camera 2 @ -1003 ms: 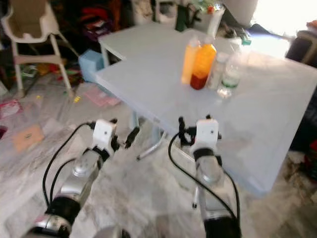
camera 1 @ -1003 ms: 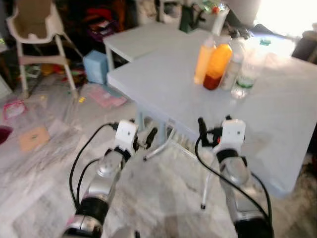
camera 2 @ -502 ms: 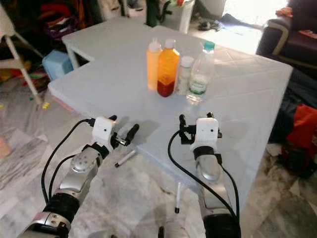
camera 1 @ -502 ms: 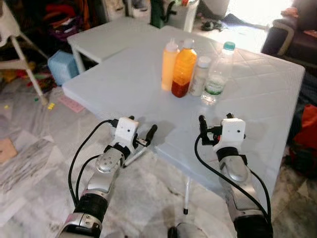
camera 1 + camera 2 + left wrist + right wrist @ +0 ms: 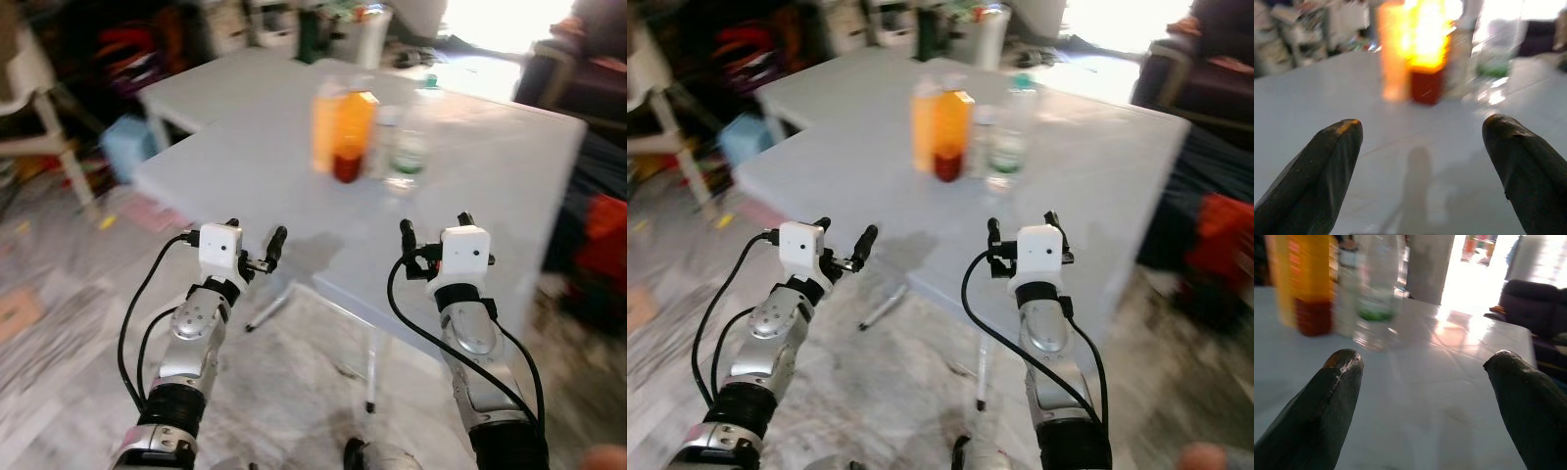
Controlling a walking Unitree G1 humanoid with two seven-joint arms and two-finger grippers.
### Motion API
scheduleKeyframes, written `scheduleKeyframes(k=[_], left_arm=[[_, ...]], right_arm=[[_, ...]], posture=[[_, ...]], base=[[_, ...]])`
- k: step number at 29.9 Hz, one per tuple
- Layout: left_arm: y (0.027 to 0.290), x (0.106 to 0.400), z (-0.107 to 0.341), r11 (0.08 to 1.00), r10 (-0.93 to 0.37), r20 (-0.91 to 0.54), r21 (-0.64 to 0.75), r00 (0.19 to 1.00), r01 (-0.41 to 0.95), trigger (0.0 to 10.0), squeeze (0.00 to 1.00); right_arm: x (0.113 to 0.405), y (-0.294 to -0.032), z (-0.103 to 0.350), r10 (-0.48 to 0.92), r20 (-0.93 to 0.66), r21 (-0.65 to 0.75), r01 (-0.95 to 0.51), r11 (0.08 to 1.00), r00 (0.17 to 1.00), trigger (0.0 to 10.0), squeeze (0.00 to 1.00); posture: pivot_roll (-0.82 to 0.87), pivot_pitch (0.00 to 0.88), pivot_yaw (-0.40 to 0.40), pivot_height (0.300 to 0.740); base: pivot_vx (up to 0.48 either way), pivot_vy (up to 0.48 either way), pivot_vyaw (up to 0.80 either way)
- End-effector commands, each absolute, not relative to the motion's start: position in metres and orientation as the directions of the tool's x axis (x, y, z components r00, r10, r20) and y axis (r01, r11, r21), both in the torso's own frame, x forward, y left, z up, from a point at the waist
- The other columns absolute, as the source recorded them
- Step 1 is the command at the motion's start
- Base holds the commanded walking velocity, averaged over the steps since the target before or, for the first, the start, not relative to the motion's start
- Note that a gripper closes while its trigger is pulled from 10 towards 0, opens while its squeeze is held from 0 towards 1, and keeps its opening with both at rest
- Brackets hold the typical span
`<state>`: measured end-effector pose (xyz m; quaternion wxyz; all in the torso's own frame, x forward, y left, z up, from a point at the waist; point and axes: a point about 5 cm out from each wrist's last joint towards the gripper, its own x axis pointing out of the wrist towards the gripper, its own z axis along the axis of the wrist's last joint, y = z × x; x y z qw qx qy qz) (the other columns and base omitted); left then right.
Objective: Restocking fridge
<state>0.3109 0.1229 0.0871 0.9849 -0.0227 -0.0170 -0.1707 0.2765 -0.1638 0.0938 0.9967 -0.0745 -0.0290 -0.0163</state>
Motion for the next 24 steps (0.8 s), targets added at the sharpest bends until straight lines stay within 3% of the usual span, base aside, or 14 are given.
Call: scheduleKeyframes(k=[1, 12, 24], left_arm=[[0.122, 0.312, 0.088, 0.939, -0.339, 0.037, -0.049, 0.94, 0.341, 10.0, 0.0], [0.118, 0.31, 0.087, 0.934, -0.353, 0.031, -0.047, 0.935, 0.355, 10.0, 0.0], [0.112, 0.309, 0.091, 0.931, -0.363, 0.042, -0.023, 0.931, 0.365, 10.0, 0.0]], right_arm=[[0.281, -0.157, 0.104, 0.006, 0.102, -0.159, 0.01, 0.987, 0.995, 10.0, 0.0], [0.28, -0.153, 0.104, 0.027, 0.102, -0.166, -0.009, 0.986, 0.994, 10.0, 0.0], [0.278, -0.154, 0.104, 0.017, 0.094, -0.147, -0.004, 0.989, 0.995, 10.0, 0.0]], posture=[[-0.1, 0.0, 0.019, 0.74], [-0.1, 0.0, 0.011, 0.74], [-0.1, 0.0, 0.023, 0.74]], base=[[0.337, 0.341, 0.0], [0.323, 0.355, 0.0], [0.325, 0.354, -0.77]])
